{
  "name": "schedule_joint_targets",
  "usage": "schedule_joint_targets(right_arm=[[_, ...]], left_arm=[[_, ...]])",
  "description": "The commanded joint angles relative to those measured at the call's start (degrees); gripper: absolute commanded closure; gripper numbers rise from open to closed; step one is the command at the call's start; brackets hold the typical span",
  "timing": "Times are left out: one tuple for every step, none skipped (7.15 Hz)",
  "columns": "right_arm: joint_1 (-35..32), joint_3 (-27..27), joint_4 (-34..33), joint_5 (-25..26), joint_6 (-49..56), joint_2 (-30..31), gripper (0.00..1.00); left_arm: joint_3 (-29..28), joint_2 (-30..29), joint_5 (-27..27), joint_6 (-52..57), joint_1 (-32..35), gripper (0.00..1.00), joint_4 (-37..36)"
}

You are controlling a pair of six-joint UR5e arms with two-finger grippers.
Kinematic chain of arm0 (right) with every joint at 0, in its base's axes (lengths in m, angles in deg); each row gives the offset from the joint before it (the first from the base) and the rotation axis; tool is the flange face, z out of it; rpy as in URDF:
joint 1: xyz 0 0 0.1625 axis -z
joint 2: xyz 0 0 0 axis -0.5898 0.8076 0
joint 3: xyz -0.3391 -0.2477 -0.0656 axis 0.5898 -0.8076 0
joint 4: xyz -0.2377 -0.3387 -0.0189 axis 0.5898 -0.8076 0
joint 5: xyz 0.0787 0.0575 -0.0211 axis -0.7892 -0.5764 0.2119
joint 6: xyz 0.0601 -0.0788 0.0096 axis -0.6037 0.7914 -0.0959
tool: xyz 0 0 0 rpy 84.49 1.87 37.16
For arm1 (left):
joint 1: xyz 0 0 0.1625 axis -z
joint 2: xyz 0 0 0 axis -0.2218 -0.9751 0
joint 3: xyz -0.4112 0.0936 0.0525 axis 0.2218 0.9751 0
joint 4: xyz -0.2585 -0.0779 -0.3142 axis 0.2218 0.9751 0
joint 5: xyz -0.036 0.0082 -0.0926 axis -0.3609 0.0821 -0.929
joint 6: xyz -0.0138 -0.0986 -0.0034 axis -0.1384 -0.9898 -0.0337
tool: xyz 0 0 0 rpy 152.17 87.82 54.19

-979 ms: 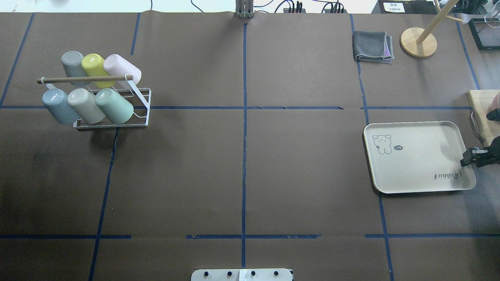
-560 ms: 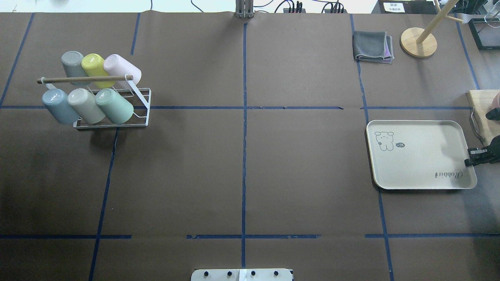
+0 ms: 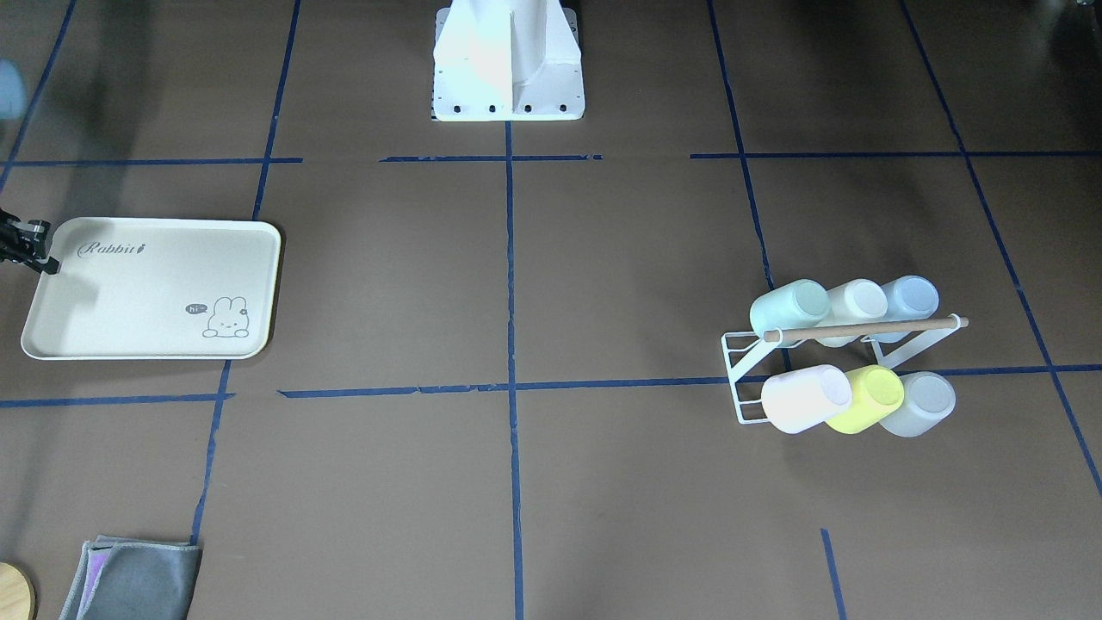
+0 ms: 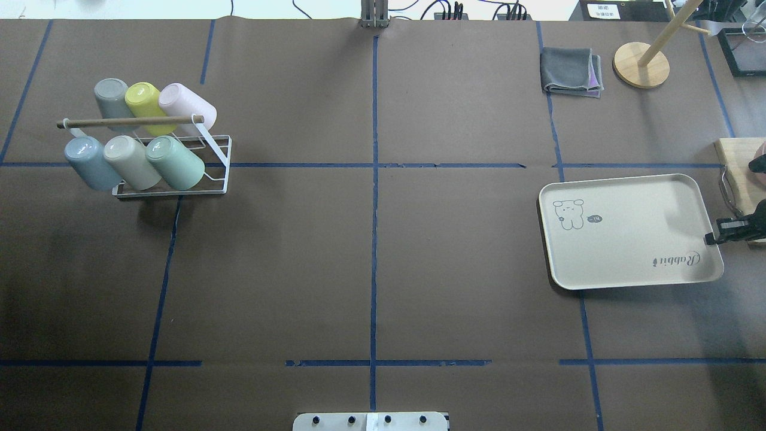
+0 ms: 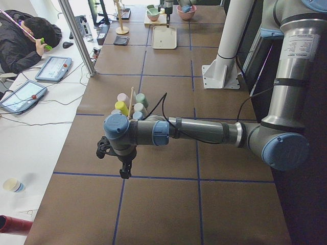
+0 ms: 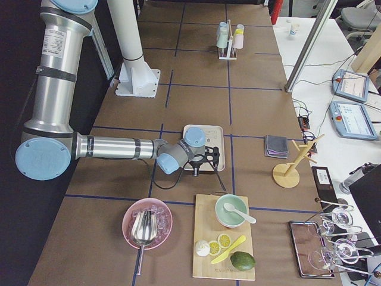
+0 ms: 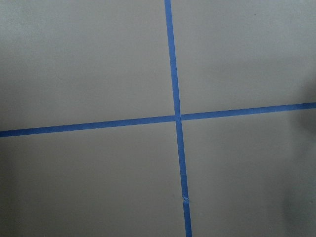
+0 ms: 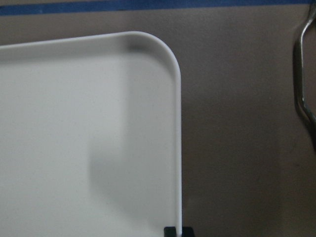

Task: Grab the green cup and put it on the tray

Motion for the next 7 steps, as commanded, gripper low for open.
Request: schedule_joint_targets(right_arm=[[-6.6, 4.29, -0.04, -6.39, 0.0, 0.66, 1.0], [-9.17, 4.38, 0.05, -11.06, -0.09, -0.12, 1.0], [-9.11, 5.34, 0.05, -11.8, 0.0, -0.48, 1.0], [-9.11, 5.44, -0.12, -12.07, -0.35, -3.01, 1.0], [-8.93, 5.26, -0.13, -12.68, -4.88, -6.34, 1.0], [-6.49, 5.35, 0.05, -12.86, -12.23, -10.46, 1.0], [-2.81, 5.52, 0.14, -12.69, -19.18, -14.24, 1.0]], left_arm=[[0.01, -0.19, 0.04, -0.05, 0.05, 0.0, 0.0], [0.01, -0.28, 0.04, -0.13, 0.05, 0.0, 0.0], [0.01, -0.28, -0.05, -0.05, 0.14, 0.0, 0.0], [0.01, -0.28, -0.05, -0.13, 0.14, 0.0, 0.0], [0.01, -0.28, -0.05, -0.13, 0.22, 0.0, 0.0], [0.01, -0.28, -0.05, -0.13, 0.22, 0.0, 0.0], [0.01, -0.28, -0.05, -0.13, 0.22, 0.0, 0.0]])
